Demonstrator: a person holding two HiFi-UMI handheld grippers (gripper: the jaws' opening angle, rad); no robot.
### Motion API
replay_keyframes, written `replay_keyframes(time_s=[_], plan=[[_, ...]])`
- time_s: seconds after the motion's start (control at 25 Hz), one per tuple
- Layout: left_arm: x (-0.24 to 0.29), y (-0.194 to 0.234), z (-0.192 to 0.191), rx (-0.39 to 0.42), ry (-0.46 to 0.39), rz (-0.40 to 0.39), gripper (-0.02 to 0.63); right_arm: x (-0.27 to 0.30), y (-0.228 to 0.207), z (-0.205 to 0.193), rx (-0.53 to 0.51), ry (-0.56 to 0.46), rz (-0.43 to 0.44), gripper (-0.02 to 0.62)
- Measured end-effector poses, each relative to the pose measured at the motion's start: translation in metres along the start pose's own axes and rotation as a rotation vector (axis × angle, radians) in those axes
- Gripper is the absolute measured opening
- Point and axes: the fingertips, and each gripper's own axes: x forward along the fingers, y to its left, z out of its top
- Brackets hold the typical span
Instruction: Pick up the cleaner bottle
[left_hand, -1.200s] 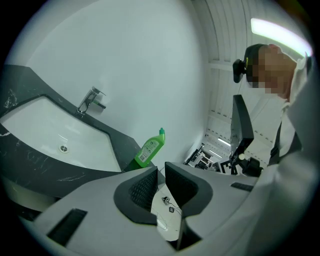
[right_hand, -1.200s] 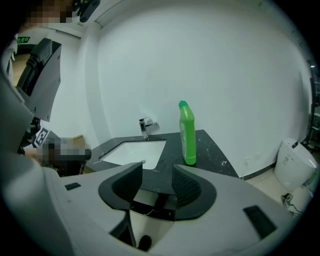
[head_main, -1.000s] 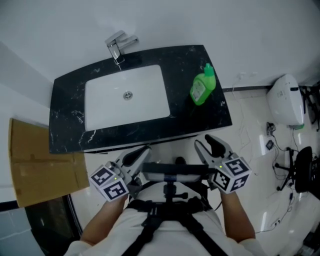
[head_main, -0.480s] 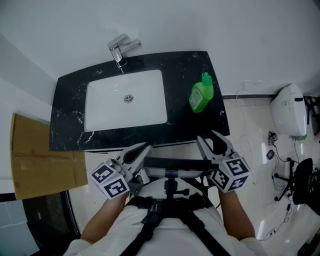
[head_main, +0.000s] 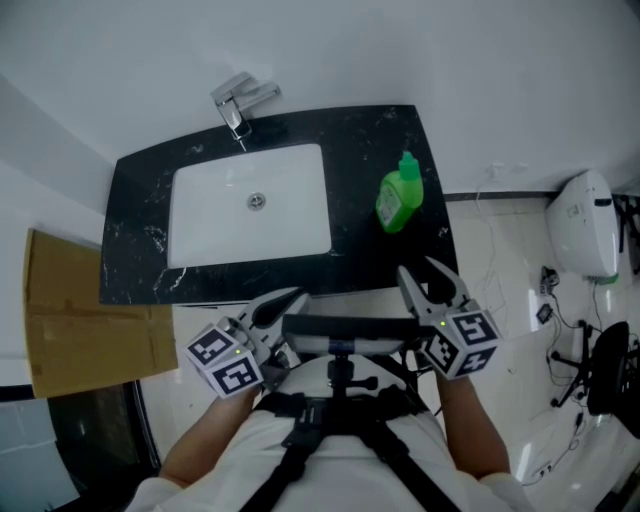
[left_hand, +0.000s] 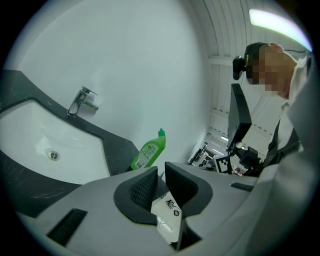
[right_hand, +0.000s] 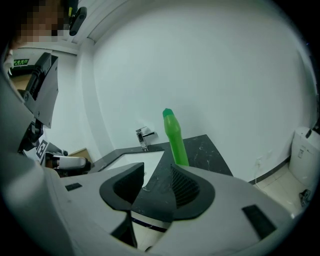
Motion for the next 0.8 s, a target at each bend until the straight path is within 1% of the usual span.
replay_keyframes(time_s=[0.8], plan=[[-0.0026, -0.0005, -0.0035, 0.003, 0.012, 0.002, 0.044, 0.0041, -0.0070, 0.0007, 0.015, -0.003, -0.034, 0.164]])
